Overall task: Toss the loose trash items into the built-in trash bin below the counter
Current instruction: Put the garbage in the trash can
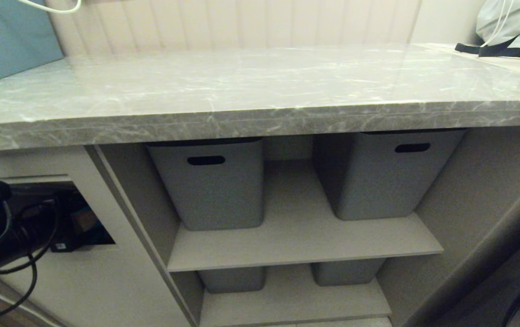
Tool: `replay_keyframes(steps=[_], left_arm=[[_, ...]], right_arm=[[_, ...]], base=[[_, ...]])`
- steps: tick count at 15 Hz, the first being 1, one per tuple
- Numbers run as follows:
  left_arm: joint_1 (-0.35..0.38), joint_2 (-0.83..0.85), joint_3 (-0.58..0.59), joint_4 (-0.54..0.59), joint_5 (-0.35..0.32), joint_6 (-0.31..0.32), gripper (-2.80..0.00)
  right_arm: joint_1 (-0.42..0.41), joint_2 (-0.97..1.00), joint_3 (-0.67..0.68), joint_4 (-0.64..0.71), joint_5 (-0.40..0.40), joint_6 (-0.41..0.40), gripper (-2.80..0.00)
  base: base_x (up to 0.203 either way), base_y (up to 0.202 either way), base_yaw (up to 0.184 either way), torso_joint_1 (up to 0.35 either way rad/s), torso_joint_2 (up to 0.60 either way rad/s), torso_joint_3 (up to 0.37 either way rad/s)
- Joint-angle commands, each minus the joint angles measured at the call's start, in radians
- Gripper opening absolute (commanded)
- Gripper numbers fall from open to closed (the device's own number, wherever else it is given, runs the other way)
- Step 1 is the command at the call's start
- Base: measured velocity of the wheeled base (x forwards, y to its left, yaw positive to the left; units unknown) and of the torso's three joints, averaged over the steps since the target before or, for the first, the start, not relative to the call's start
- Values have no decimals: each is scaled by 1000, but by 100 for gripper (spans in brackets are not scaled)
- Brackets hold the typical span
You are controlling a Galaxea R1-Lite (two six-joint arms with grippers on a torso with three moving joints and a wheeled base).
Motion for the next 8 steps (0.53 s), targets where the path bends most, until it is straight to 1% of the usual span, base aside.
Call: replay_keyframes(steps=[1, 5, 8], left_arm=[[0, -9, 2, -15, -2, -8, 0], [10, -49, 25, -18, 2, -6, 0], [35, -130, 119, -19, 6, 2, 0]], right_arm=[[0, -1, 0, 0, 0, 0, -280], [0, -1, 0, 0, 0, 0, -280], [0, -1, 0, 0, 0, 0, -280]], base=[[0, 0, 0, 0, 0, 0], [0, 0, 0, 0, 0, 0], [0, 0, 0, 0, 0, 0]])
